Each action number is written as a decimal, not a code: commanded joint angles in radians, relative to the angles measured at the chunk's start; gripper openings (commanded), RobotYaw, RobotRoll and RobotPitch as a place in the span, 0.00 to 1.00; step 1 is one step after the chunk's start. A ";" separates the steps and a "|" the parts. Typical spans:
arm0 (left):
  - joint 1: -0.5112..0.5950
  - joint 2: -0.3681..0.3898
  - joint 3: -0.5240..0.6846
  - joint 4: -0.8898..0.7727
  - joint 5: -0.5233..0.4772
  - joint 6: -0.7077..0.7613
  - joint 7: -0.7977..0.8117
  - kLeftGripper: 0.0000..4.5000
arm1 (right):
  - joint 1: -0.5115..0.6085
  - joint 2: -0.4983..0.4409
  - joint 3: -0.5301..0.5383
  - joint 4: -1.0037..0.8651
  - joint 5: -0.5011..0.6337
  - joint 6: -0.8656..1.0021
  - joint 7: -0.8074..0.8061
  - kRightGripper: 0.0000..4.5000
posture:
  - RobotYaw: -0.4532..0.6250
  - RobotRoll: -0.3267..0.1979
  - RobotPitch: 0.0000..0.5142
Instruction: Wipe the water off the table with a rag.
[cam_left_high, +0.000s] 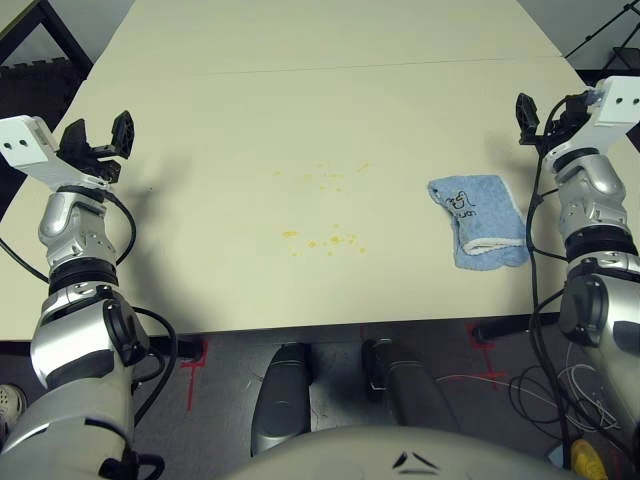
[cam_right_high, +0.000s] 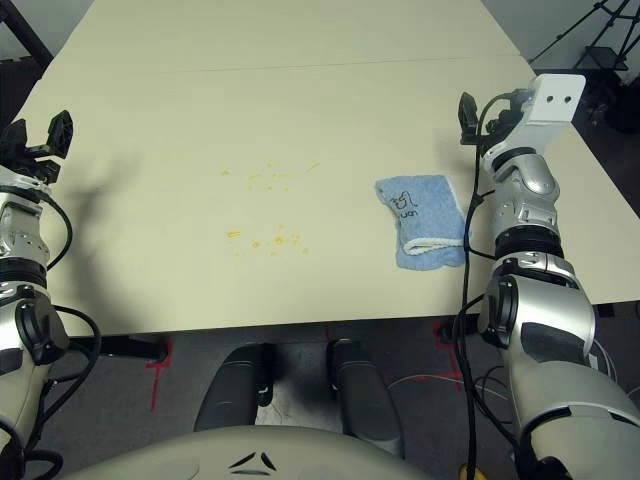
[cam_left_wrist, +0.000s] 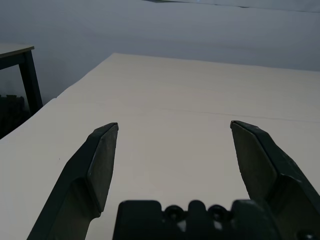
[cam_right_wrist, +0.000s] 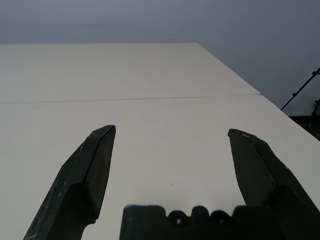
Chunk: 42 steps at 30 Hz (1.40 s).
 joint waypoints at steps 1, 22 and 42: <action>0.003 -0.003 -0.003 0.007 0.008 -0.001 -0.002 1.00 | 0.009 -0.002 -0.015 0.012 0.013 -0.009 -0.008 1.00 | 0.58 0.62 0.27; 0.101 0.039 -0.084 -0.393 -0.144 0.426 -0.448 1.00 | -0.003 -0.008 -0.005 0.022 0.013 0.019 -0.003 1.00 | 0.61 0.62 0.30; 0.333 0.193 -0.347 -0.736 -0.044 0.494 -0.840 1.00 | -0.035 -0.036 0.043 0.011 0.009 0.178 0.184 1.00 | 0.63 0.62 0.32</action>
